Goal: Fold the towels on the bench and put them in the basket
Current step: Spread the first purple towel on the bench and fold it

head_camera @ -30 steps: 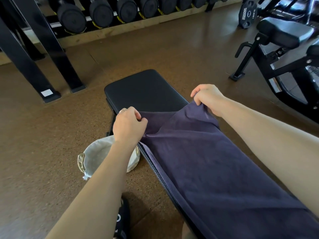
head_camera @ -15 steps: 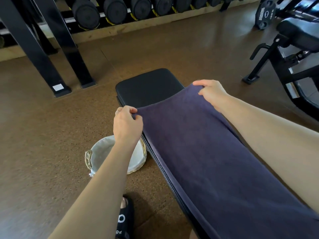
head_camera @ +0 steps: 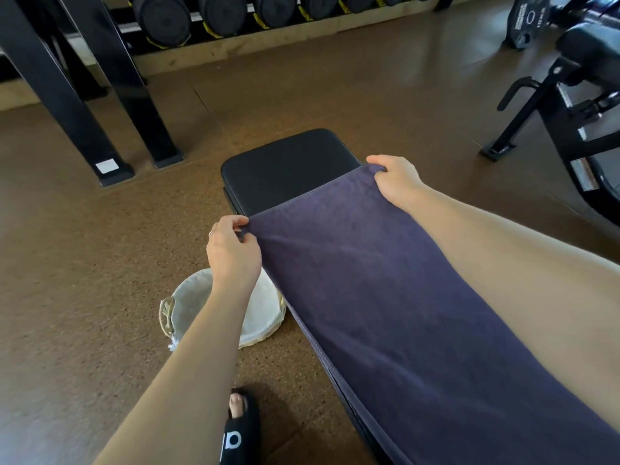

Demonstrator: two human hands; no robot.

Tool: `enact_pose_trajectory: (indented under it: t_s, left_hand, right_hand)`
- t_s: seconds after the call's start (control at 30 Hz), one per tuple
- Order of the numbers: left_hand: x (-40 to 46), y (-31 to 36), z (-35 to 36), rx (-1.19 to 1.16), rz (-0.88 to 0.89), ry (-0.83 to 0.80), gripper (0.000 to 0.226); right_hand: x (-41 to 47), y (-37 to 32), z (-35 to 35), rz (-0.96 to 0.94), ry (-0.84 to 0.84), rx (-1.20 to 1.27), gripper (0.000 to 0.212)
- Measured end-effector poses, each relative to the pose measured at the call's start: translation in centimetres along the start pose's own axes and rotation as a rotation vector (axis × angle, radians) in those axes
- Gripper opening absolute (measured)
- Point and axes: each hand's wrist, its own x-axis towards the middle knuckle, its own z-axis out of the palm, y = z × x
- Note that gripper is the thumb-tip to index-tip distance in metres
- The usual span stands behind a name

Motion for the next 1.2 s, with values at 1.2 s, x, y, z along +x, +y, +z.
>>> enact_pose_trajectory:
  t_s: [1.2]
  left_hand:
    - [-27.9, 1.4, -3.0, 0.922, 1.509, -0.925, 0.008]
  right_hand:
    - [-49.0, 11.2, -4.8, -0.129, -0.106, -0.756, 0.042]
